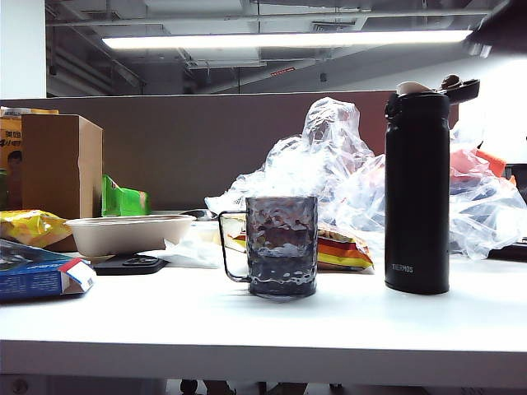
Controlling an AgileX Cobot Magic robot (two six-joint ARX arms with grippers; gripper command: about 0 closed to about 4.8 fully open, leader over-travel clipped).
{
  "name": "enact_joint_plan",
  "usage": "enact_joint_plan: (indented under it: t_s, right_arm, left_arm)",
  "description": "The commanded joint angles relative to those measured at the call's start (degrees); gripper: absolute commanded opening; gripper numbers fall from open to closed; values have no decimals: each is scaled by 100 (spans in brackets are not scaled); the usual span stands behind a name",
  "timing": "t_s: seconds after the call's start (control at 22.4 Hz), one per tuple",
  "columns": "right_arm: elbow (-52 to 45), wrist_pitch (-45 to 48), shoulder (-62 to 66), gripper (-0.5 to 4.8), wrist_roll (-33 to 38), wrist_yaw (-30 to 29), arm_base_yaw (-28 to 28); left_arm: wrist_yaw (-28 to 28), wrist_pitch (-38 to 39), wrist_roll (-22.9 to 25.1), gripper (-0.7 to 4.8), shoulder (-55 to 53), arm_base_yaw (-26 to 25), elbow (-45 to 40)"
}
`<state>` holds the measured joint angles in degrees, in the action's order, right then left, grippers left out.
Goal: Pick up the black thermos, pour some water into the cup, then place the black thermos back on the table.
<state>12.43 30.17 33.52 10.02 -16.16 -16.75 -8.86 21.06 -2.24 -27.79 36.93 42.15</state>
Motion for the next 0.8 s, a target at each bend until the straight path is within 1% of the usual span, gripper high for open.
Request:
enact_joint_plan:
  t_s: [0.04,0.09,0.13,0.18,0.22,0.27,0.31,0.36,0.4,0.45,0.54,0.58,0.62,0.71,0.8]
  right_arm:
    - [37,-1239,-1191,-9,-262,-317,-20]
    - [37,-1637,-1482,-8,-343,-280,-20]
    - [35,-2441,-2109,-8,-450,-17,-7]
    - [33,-2979,-2608,-8,-448,177,-11]
    - [31,-3289,-2892,-8,-448,282,-9]
    - [17,-3816,-3335,-8,-450,455,-9]
    - [0,-3923,-3322,-8,-446,514,-11]
    - [-20,-4207,-3296,-8,-446,452,-7]
    - [-70,-4216,-3246,-8,-446,437,-13]
    - [-201,-4181,-3250,-8,-444,234,-13]
    - [-428,-4170,-3309,-8,-446,214,-17]
    - [-538,-4105,-3335,-8,-444,293,-17]
    - [-713,-3954,-3342,-8,-439,494,-11]
    - [-929,-3832,-3342,-8,-435,756,-11]
    - [-1104,-3794,-3342,-8,-444,863,-7]
  left_arm:
    - [-31,780,-66,-5,820,7,-376]
    - [-46,756,-197,-5,1029,7,-516]
    - [-35,658,-404,-5,1355,7,-778]
    - [-33,474,-422,-6,1690,7,-1106]
    - [-35,369,-424,-5,1805,7,-1261]
    - [-70,96,-461,-5,1996,7,-1641]
    - [-111,-96,-546,-5,2057,7,-1875]
    - [-127,-470,-752,-5,2070,7,-2253]
    - [-170,-697,-896,-5,2072,7,-2485]
    - [-199,-1113,-1088,-5,2046,9,-2868]
    - [-286,-1703,-1191,-5,2046,9,-3425]
    - [-280,-1801,-1193,-5,2048,9,-3554]
    - [-225,-1904,-1193,-5,2048,9,-3766]
    - [-122,-1919,-1189,-5,2055,9,-3963]
    - [-127,-2022,-1154,-5,2055,7,-4159]
